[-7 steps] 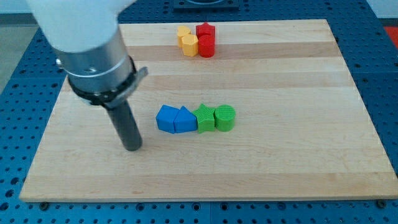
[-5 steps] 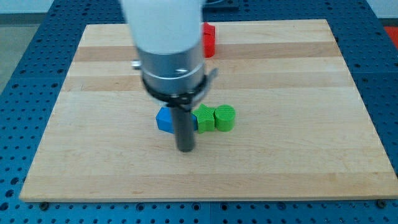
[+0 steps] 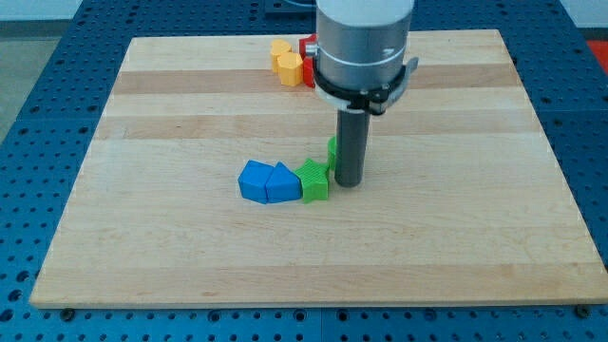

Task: Move the green circle to right side of red circle

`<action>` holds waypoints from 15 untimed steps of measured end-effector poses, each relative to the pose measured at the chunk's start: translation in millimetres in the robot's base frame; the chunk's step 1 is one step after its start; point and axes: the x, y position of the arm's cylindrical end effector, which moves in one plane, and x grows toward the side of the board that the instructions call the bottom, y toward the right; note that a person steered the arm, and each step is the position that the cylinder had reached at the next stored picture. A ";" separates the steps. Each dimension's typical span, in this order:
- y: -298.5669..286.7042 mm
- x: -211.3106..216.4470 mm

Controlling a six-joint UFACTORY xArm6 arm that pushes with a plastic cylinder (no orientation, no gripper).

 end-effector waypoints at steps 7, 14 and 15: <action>-41.8 -66.3; -23.8 -110.3; -15.2 -117.6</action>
